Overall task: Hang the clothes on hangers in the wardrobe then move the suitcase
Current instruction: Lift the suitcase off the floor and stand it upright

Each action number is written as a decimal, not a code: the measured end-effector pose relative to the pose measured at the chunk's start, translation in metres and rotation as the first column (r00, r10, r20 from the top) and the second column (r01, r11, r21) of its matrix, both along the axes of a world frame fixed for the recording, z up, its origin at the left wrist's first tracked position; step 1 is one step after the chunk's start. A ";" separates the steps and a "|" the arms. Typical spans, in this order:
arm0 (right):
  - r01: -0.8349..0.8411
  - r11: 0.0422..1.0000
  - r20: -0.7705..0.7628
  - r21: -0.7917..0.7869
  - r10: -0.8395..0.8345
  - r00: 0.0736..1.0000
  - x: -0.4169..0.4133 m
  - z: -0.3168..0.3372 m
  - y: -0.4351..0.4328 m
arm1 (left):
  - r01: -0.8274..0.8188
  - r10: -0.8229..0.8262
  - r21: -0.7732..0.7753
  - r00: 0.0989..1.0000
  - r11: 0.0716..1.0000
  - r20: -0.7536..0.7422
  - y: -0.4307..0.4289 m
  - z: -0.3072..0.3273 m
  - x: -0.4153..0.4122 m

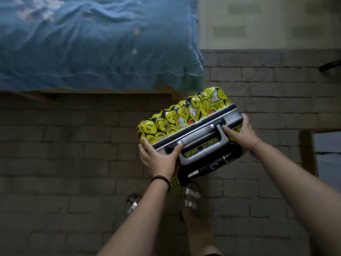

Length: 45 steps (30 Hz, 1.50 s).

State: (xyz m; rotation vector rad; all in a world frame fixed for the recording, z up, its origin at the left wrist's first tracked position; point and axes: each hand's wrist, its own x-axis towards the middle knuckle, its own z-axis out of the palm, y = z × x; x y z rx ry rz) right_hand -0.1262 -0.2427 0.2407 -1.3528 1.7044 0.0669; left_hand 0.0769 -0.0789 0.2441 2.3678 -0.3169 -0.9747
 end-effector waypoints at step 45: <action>-0.667 0.737 0.123 0.112 0.656 0.745 0.732 0.001 0.342 | -0.760 0.761 0.076 0.648 0.645 0.019 0.418 0.002 0.581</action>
